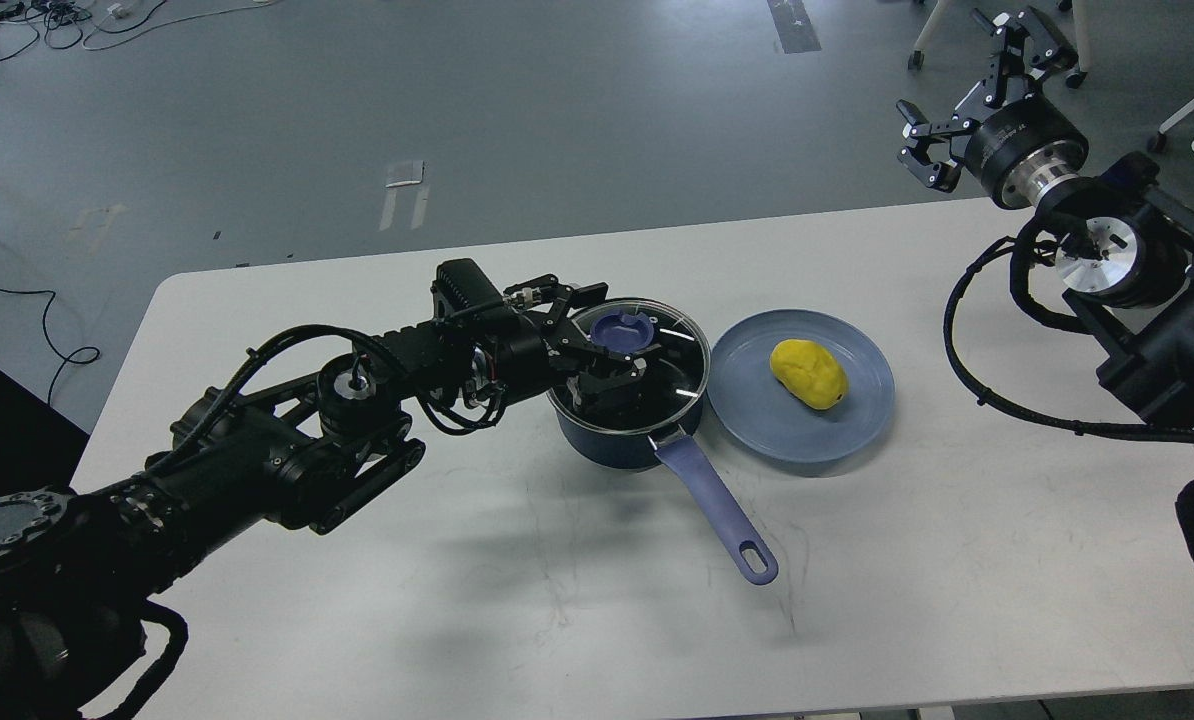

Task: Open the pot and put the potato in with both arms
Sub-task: 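Grasp the blue lid knob with the left gripper, then lift the glass lid off the saucepan with the left gripper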

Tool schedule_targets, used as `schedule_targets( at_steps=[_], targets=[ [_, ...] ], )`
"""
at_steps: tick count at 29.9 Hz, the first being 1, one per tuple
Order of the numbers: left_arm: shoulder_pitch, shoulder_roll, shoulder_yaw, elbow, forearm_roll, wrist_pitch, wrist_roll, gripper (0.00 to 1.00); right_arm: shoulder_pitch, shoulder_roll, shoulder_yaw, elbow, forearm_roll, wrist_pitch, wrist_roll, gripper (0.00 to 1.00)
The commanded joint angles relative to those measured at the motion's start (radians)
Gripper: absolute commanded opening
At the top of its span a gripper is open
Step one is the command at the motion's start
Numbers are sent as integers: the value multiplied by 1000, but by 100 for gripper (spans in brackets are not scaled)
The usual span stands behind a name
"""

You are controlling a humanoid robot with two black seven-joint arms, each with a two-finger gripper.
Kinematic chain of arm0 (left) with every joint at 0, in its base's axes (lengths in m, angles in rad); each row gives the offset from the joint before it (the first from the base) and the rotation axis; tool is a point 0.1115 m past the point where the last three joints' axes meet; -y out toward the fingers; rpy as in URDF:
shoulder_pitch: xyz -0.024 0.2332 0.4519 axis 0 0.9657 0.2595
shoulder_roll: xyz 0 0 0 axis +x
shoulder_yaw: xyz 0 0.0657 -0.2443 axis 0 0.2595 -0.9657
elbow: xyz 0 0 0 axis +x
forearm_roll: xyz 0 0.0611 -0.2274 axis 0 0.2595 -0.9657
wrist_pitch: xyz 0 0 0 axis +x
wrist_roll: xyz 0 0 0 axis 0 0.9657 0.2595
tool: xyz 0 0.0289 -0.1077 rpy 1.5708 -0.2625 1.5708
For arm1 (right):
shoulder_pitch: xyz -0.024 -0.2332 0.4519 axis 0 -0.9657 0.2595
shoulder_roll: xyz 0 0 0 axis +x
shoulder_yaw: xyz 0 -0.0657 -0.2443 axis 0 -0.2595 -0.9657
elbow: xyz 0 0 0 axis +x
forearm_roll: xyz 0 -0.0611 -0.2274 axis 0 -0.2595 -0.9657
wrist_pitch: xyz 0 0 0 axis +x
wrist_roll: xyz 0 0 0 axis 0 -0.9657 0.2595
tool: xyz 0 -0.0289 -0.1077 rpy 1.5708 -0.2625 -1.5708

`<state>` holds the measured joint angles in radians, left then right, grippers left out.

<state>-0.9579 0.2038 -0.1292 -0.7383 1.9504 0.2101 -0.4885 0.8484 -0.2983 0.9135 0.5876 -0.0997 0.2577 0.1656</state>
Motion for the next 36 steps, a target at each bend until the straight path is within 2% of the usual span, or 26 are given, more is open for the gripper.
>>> schedule_targets(
  at_steps=[1,6,8,9,10,11,14,17,27,36],
  targets=[
    [2,-3,3,5,1,0,0,96,0,-2,-2,0,0,0,0,100],
    [-4,-3,57,5,-18,2,0,89,-2,-7,-2,-2,0,0,0,100],
    [-2,-3,57,5,-22,2,0,78,-2,-7,-2,-3,0,0,0,100],
    [-1,-3,57,7,-22,2,0,66,-2,-7,-2,-3,0,0,0,100],
    [-2,-3,57,7,-22,3,0,59,-2,-7,-2,-3,0,0,0,100],
    [-2,-3,57,7,-24,5,0,58,-2,-7,-2,-5,0,0,0,100],
    [-4,-3,57,10,-24,17,0,46,-2,-7,-2,-5,0,0,0,100],
    [-7,-3,57,14,-24,23,0,42,-2,-7,-4,-6,0,0,3,100],
    [-16,13,56,2,-65,29,0,42,-2,-7,-7,-5,0,0,3,100],
    [-104,34,53,-18,-149,41,0,42,1,-7,-7,-3,0,0,3,100]
  ],
)
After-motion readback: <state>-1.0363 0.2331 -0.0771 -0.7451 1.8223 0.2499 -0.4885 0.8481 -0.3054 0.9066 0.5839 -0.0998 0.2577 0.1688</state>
